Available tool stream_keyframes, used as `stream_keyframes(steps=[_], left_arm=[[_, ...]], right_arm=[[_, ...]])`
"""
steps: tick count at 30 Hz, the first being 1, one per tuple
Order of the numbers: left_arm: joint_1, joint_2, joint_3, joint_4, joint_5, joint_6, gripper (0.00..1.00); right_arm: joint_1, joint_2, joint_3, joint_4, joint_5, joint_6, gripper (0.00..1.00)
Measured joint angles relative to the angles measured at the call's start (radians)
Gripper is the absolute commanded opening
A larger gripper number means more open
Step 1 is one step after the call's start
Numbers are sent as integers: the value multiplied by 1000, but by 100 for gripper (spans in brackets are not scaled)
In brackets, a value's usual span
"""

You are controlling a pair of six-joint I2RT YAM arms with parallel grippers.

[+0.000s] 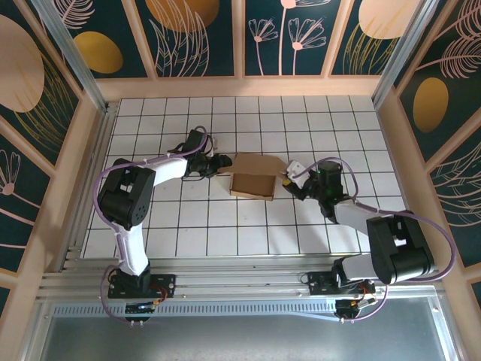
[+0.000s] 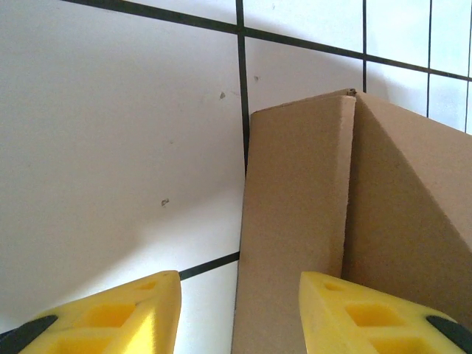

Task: Fold the paper box

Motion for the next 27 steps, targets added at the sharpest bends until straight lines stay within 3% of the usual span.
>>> stream_keyframes(steps=[4,18,27], left_arm=[[0,0,-14,8,7,5,46],[-3,-1,-40,5,5,19,46],[-3,-1,-40,4,2,22,45]], right_arm=[[0,9,23,14,-18,19,35],[-27,26,50,14,55,32,45],[-26,47,77,14,46,26,43]])
